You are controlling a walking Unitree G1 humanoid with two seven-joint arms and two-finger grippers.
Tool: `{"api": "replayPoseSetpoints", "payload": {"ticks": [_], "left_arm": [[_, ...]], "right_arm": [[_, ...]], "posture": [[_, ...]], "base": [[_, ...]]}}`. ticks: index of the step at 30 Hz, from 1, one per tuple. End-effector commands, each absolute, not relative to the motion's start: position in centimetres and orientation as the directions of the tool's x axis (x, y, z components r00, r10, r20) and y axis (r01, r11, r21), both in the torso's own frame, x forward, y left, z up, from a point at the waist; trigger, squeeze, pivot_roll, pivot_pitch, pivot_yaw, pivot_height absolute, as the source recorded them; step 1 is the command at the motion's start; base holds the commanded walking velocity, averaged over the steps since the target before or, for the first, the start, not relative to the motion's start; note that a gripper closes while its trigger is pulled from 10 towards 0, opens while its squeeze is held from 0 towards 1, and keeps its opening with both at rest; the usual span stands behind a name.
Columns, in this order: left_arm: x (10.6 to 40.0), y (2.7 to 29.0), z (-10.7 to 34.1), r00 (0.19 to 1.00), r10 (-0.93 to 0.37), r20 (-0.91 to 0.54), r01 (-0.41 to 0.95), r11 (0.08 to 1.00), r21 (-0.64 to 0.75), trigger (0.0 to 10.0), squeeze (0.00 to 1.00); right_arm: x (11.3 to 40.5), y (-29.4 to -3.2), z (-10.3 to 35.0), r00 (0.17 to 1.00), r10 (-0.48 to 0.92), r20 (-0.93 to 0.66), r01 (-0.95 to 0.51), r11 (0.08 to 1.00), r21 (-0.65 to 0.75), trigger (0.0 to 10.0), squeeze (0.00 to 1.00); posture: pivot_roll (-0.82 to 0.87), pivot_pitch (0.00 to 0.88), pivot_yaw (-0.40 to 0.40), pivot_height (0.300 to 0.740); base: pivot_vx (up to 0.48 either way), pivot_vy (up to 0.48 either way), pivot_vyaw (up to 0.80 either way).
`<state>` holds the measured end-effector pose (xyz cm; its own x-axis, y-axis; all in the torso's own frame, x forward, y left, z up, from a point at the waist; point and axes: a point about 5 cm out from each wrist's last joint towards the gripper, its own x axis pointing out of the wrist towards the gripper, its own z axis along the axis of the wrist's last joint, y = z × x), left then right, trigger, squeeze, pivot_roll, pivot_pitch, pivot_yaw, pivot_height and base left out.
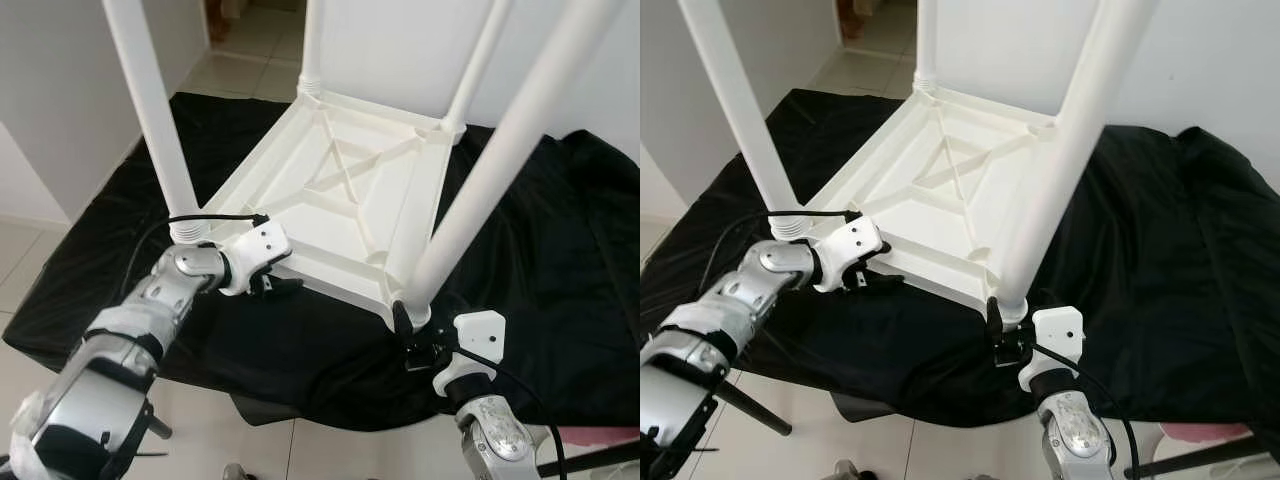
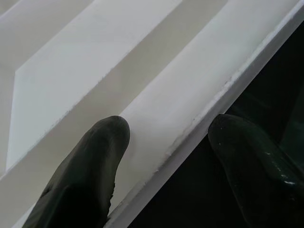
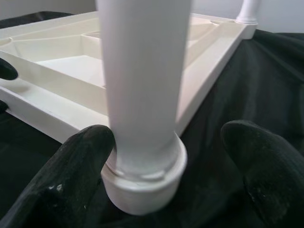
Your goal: Building children table
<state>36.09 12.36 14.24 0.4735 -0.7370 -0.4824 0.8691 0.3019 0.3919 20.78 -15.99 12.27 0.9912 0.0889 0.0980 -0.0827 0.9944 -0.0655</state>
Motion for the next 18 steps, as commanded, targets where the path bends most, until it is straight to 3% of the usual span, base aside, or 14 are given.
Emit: {"api": "replayPoseSetpoints", "payload": {"ticks": [1, 5, 13, 14, 15, 16, 17, 18], "left_arm": [[35.5, 13.3, 12.4, 0.423, -0.701, -0.574, 0.903, 0.272, 0.334, 10.0, 0.00], [35.9, 14.2, 12.3, 0.388, -0.667, -0.636, 0.919, 0.227, 0.323, 10.0, 0.00], [36.2, 14.2, 12.9, 0.347, -0.697, -0.627, 0.937, 0.237, 0.256, 10.0, 0.00], [36.1, 14.3, 13.0, 0.329, -0.702, -0.631, 0.944, 0.228, 0.239, 7.0, 0.00], [36.1, 14.3, 13.0, 0.329, -0.702, -0.631, 0.944, 0.228, 0.239, 7.0, 0.00], [36.0, 14.4, 12.9, 0.317, -0.698, -0.642, 0.948, 0.217, 0.231, 4.6, 0.00], [36.0, 14.6, 12.7, 0.310, -0.692, -0.652, 0.950, 0.212, 0.228, 4.5, 0.00], [35.9, 14.7, 12.6, 0.304, -0.687, -0.660, 0.952, 0.206, 0.225, 3.7, 0.00]], "right_arm": [[20.6, -16.1, 12.5, 0.990, 0.084, 0.111, -0.076, 0.995, -0.072, 10.0, 0.00], [20.5, -16.2, 12.4, 0.992, 0.073, 0.107, -0.066, 0.996, -0.068, 10.0, 0.00], [20.5, -16.4, 12.4, 0.992, 0.061, 0.110, -0.053, 0.996, -0.077, 10.0, 0.00], [20.6, -16.5, 12.4, 0.992, 0.059, 0.111, -0.050, 0.996, -0.078, 10.0, 0.00], [20.6, -16.5, 12.4, 0.992, 0.059, 0.111, -0.050, 0.996, -0.078, 10.0, 0.00], [20.6, -16.5, 12.4, 0.992, 0.058, 0.112, -0.049, 0.996, -0.079, 10.0, 0.00], [20.7, -16.6, 12.4, 0.992, 0.056, 0.113, -0.047, 0.996, -0.079, 10.0, 0.00], [20.8, -16.6, 12.5, 0.992, 0.054, 0.115, -0.045, 0.996, -0.082, 10.0, 0.00]], "posture": [[-0.11, 0.097, 0.008, 0.740], [-0.11, 0.104, 0.024, 0.740], [-0.11, 0.105, 0.033, 0.740], [-0.11, 0.104, 0.033, 0.740], [-0.11, 0.104, 0.033, 0.740], [-0.11, 0.105, 0.035, 0.740], [-0.11, 0.104, 0.034, 0.740], [-0.11, 0.104, 0.036, 0.740]], "base": [[0.000, 0.000, 0.00], [0.000, 0.000, 0.00], [0.000, 0.000, 0.00], [0.000, 0.000, 0.00], [0.000, 0.000, 0.00], [0.000, 0.000, 0.00], [0.000, 0.000, 0.00], [0.000, 0.000, 0.00]]}}
